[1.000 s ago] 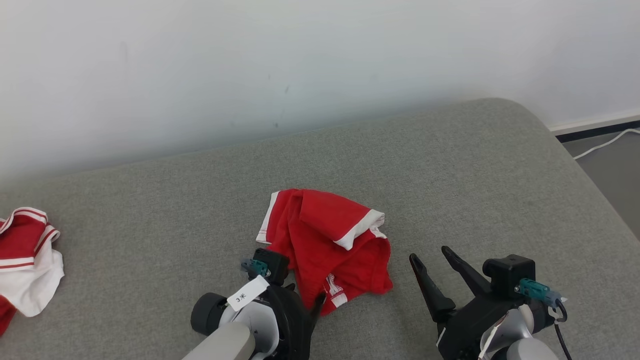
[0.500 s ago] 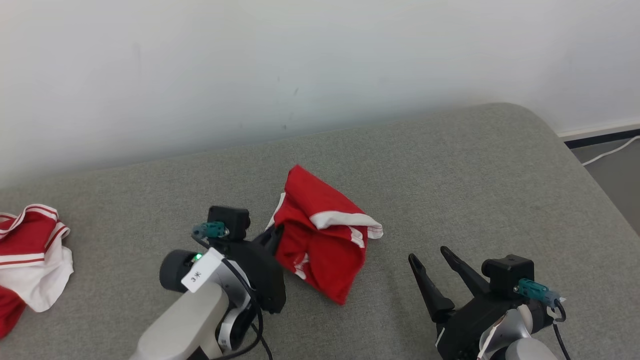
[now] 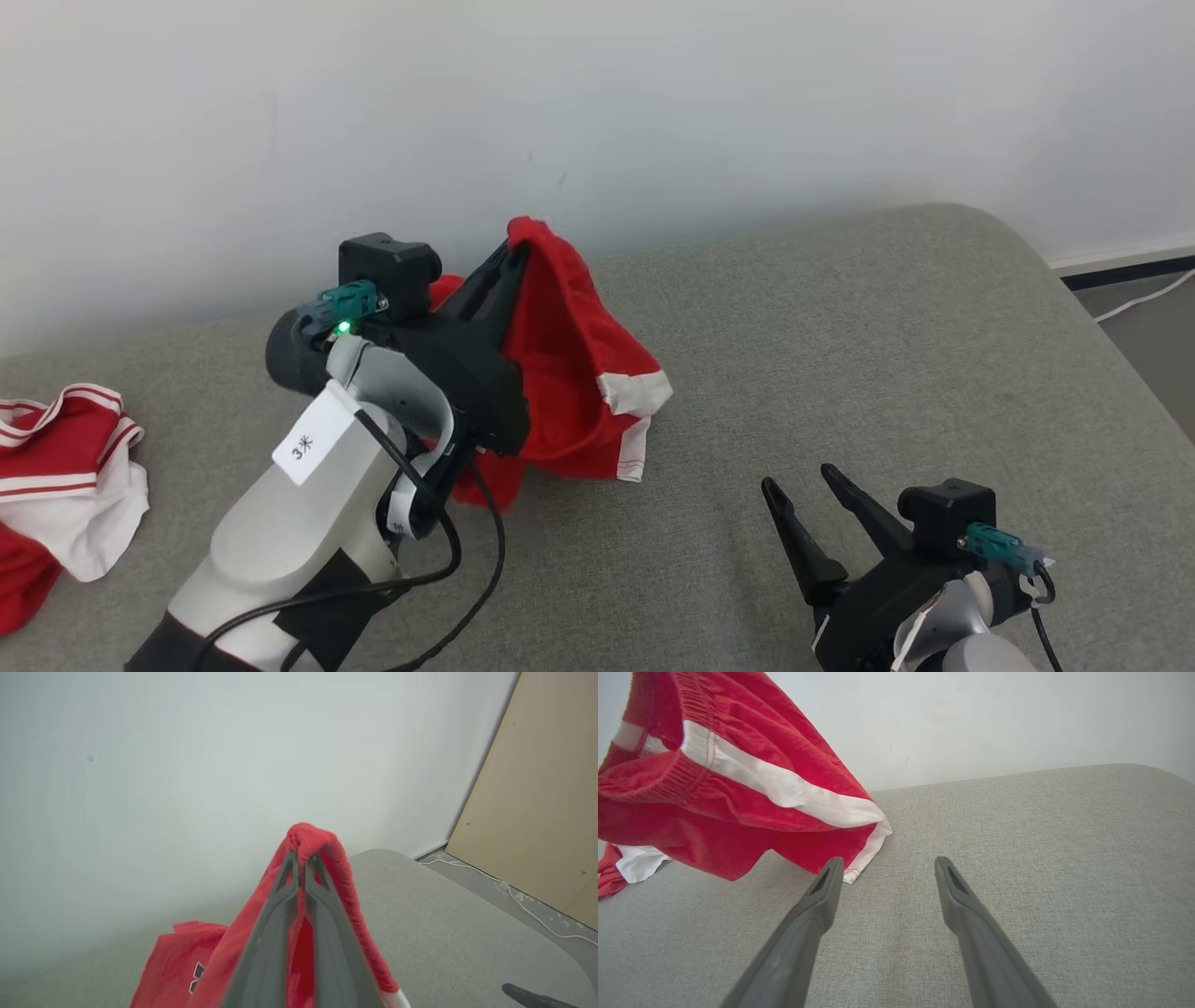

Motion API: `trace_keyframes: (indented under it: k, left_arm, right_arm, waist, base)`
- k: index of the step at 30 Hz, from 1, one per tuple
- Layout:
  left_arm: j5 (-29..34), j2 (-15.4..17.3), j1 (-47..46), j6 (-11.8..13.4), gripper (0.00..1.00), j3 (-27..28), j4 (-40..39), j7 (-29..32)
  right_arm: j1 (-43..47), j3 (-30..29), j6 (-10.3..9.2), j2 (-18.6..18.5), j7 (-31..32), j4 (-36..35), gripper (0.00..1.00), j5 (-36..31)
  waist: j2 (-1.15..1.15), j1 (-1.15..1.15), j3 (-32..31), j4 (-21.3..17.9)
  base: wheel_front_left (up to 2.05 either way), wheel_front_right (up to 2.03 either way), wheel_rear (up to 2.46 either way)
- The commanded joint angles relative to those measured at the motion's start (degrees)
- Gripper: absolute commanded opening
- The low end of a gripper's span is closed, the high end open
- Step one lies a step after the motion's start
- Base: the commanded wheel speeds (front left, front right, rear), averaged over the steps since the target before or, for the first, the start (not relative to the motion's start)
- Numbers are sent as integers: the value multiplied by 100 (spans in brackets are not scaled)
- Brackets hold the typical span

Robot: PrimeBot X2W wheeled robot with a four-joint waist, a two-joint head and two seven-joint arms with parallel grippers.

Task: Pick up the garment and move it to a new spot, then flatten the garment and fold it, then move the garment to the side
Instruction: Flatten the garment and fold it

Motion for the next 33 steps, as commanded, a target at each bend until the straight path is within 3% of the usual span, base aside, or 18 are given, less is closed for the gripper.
trace_keyframes:
  k: [1, 8, 14, 22, 26, 33]
  left_arm:
    - [12, -19, -83, -38, 0, -18, -80, 34]
    - [-151, -225, -190, -208, 0, -105, -555, 104]
    - [-175, -278, -268, -186, 0, -68, -914, 65]
    - [-391, 210, 349, -24, 0, 18, -908, 352]
    - [-442, 527, 785, 80, 0, -13, -529, 467]
    - [-554, 695, 1025, 215, 0, 75, 288, 423]
  right_arm:
    - [-2, 5, -2, -22, -11, 13, 100, 37]
    - [-15, 12, -2, -22, -20, 45, 100, 47]
    - [4, 6, -2, -22, -21, 73, 100, 36]
    - [20, 19, -2, -22, -31, 89, 100, 54]
    - [70, -34, -2, -20, -18, 75, 100, 0]
    - [50, 29, -2, -22, 41, 22, 100, -16]
  waist:
    - [0, 0, -6, -6]
    - [0, 0, -40, -50]
    - [0, 0, -79, -76]
    - [0, 0, -91, -83]
    - [0, 0, -74, -9]
    - [0, 0, -29, 88]
  base:
    - [0, 0, 0]
    - [0, 0, 0]
    - [0, 0, 0]
    - [0, 0, 0]
    - [0, 0, 0]
    - [0, 0, 0]
